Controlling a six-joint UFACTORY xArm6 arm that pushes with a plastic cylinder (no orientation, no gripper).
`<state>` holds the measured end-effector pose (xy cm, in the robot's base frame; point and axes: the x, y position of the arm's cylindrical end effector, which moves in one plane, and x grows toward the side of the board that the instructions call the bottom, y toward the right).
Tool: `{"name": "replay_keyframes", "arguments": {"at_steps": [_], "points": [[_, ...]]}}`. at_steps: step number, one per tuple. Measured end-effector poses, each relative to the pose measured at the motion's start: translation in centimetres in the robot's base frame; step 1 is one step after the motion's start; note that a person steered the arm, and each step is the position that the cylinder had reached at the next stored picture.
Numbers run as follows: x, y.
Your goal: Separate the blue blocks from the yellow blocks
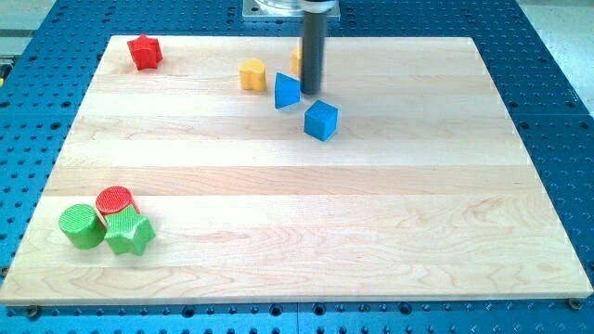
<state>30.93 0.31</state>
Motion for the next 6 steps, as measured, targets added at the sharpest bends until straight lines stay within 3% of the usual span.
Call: {"name": "replay_keyframes", "arguments": {"at_steps": [2,4,6], "points": [[-0.5,-4.0],[4.3,-0.8],[6.7,-6.6]]}}
